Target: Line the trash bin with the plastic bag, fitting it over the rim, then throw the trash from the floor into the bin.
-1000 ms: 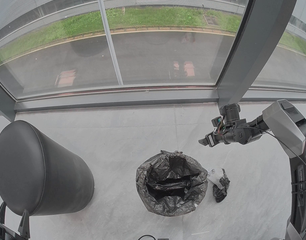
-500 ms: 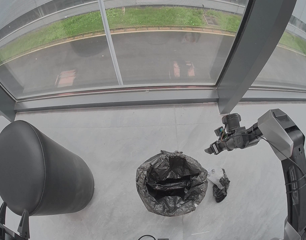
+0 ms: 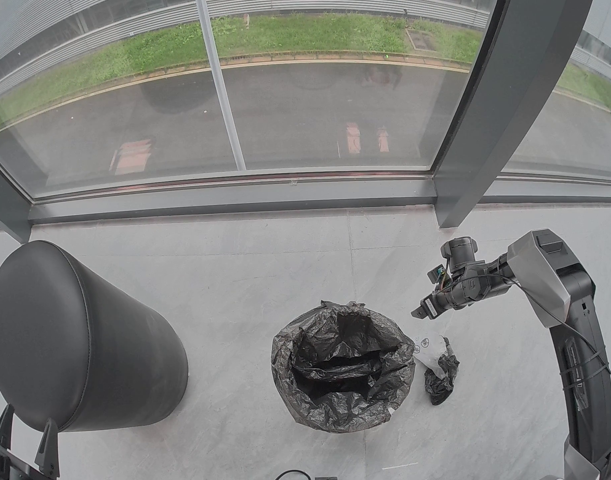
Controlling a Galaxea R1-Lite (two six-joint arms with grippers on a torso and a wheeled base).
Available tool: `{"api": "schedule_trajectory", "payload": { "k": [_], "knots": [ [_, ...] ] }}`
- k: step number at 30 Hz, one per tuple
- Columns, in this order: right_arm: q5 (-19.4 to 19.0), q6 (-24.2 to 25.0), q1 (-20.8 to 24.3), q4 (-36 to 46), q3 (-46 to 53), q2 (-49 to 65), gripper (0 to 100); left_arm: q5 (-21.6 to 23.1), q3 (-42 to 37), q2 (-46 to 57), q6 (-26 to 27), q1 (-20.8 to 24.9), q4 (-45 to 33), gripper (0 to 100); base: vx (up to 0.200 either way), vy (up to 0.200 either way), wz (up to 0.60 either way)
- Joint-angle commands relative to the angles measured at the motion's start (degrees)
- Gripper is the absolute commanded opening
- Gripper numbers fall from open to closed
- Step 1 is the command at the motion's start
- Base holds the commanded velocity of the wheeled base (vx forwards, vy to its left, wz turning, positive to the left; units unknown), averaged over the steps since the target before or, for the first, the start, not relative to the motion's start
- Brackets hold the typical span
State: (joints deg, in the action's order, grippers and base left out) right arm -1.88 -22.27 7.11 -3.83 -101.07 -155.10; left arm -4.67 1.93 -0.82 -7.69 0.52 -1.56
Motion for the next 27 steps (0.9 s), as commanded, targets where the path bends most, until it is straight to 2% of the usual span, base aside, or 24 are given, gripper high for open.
{"api": "schedule_trajectory", "payload": {
  "k": [1,8,22,27],
  "knots": [
    [0.03,-0.76,0.1,3.39,-2.64,-1.43,100,0.01,0.01,0.64,-0.13,0.0,-0.11,100,0.0,0.0,0.0],
    [0.91,-0.67,0.28,5.15,-8.88,-5.74,100,0.01,0.01,0.64,-0.22,0.0,-0.02,100,0.0,0.0,0.0],
    [1.79,-1.37,0.1,7.96,-10.46,-7.94,100,0.01,0.01,0.64,-0.31,0.0,-0.02,100,0.0,0.0,0.0],
    [1.79,-2.43,0.01,12.18,-12.39,-8.11,100,0.01,0.01,0.64,-0.31,0.0,-0.02,100,0.0,0.0,0.0]
  ]
}}
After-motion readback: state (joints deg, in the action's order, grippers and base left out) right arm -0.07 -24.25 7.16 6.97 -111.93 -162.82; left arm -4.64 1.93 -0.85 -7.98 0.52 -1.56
